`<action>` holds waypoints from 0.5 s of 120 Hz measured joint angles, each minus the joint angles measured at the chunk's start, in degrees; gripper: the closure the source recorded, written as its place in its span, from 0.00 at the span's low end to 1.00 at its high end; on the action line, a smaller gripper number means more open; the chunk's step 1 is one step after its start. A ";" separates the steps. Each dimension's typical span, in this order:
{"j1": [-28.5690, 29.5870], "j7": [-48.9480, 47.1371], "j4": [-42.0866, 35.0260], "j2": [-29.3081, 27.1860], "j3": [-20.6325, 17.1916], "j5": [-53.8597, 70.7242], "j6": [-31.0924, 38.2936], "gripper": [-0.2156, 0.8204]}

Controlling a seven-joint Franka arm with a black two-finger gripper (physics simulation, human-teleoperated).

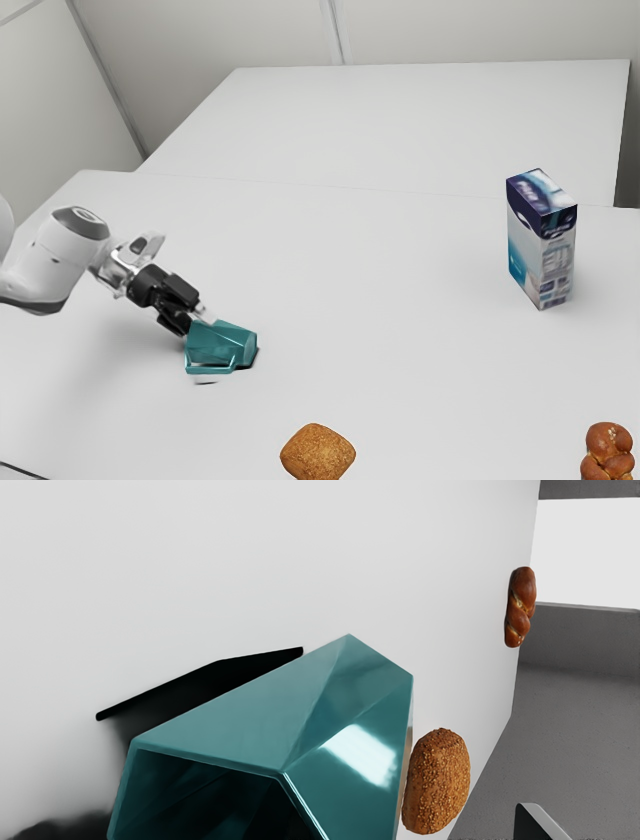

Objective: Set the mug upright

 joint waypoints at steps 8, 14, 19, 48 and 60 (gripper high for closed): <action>-0.01 0.60 -0.01 0.14 -0.08 -0.28 -0.14 0.53; 0.00 1.01 -0.01 0.19 -0.10 -0.41 -0.23 0.58; -0.01 1.33 -0.01 0.24 -0.11 -0.50 -0.28 0.63; 0.04 2.81 0.02 -0.18 -0.82 -0.65 -0.45 0.84; 0.04 3.26 0.07 -0.39 -1.37 -0.63 -0.33 0.90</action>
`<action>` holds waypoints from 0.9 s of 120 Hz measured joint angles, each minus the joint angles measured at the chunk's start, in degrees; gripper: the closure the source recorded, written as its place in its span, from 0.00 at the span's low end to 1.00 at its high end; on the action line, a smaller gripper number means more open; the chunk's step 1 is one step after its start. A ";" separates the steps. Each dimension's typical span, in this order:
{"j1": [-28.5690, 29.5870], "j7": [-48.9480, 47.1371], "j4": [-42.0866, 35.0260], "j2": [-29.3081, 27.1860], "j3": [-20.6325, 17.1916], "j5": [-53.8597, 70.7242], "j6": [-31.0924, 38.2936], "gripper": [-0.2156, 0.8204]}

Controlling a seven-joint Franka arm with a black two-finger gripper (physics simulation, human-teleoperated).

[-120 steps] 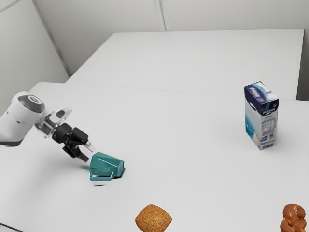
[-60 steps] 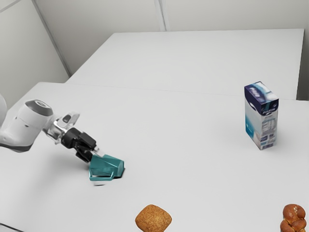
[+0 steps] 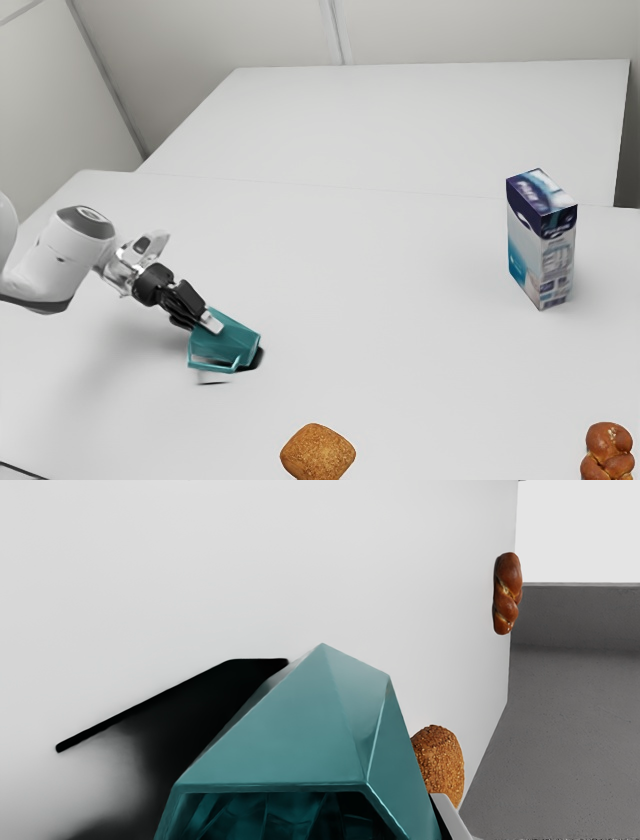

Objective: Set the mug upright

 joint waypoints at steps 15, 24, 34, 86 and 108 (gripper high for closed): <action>-0.01 0.45 0.03 -0.28 -0.50 0.05 0.28 0.91; 0.00 0.68 0.06 -0.57 -0.93 0.09 0.47 0.92; 0.09 0.85 0.23 -1.72 -1.69 0.50 0.98 0.94; 0.51 -2.46 -0.75 -12.26 -13.24 18.48 19.60 0.96; 0.04 -10.36 -0.96 -11.99 -18.34 33.17 28.73 0.96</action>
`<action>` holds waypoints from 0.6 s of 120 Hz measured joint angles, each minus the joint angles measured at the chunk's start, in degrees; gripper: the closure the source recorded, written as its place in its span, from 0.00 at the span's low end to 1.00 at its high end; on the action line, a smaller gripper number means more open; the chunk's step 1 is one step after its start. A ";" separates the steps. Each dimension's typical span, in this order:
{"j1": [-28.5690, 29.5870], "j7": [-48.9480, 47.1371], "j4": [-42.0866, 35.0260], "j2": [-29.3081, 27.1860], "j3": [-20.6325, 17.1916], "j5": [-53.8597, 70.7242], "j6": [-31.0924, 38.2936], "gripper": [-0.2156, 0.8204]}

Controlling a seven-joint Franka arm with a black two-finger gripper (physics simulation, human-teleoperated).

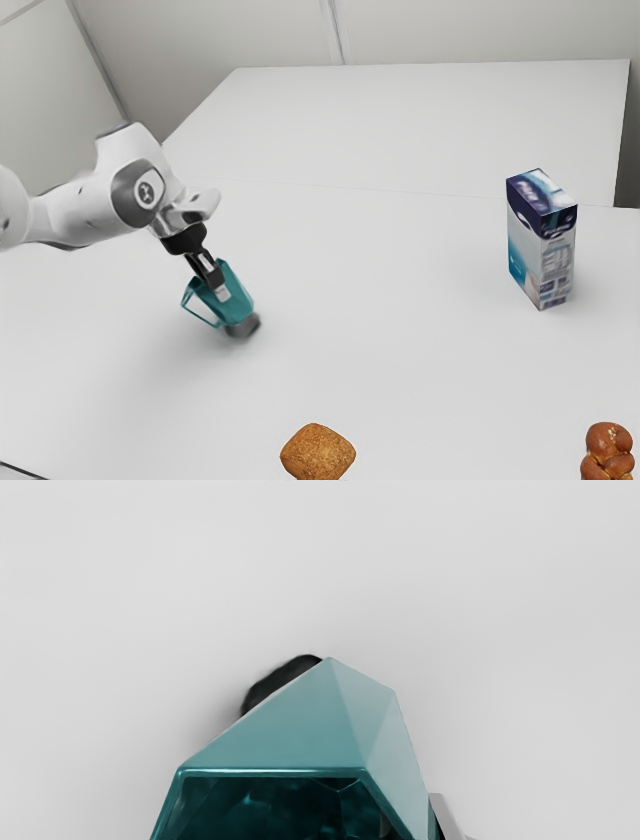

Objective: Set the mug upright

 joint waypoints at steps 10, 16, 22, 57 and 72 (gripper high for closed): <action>-1.03 -3.60 -0.22 0.01 -1.29 3.51 2.58 0.96; -1.45 -5.76 -0.69 0.05 -2.14 5.17 3.82 0.96; -2.06 -7.89 -1.16 0.04 -2.68 6.45 4.90 0.96; -1.64 -18.41 -3.85 -0.24 -4.64 12.85 8.25 0.96; -0.32 -22.03 -4.73 0.27 -4.79 14.95 9.42 0.96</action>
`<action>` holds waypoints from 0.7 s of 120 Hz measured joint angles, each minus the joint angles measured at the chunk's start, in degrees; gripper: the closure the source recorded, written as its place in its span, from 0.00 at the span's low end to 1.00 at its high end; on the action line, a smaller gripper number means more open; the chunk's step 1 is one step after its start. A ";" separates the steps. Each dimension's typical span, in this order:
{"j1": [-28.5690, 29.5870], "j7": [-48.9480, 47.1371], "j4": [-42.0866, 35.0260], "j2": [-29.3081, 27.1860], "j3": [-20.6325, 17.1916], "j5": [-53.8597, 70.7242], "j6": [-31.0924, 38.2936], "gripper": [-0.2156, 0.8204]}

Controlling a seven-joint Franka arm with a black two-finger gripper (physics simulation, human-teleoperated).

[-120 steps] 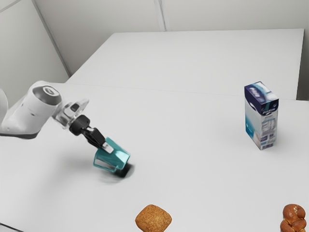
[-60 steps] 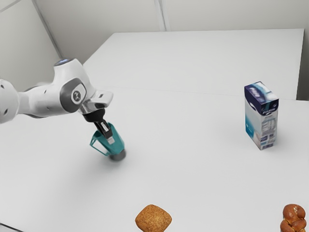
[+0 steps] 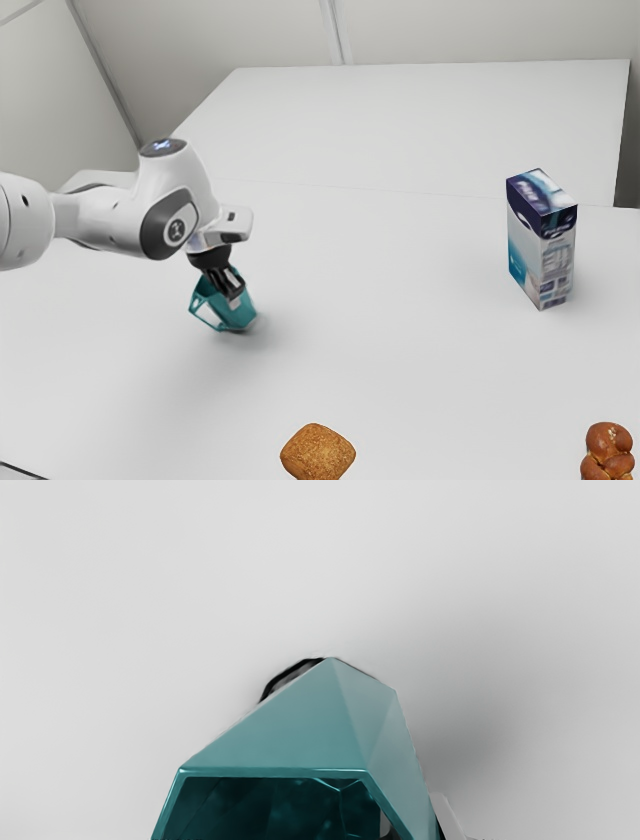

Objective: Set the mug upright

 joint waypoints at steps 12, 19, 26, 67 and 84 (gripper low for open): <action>0.71 -2.51 -0.54 0.10 -0.08 0.71 0.61 0.96; 0.86 -3.81 -0.66 0.28 -0.10 0.98 0.85 0.96; 0.77 -5.03 -0.70 0.38 -0.09 1.19 1.03 0.95; 0.62 -8.65 0.46 -5.08 -1.56 0.35 -0.37 0.39; 0.29 -9.93 9.28 -6.70 -2.61 -0.21 -6.73 0.30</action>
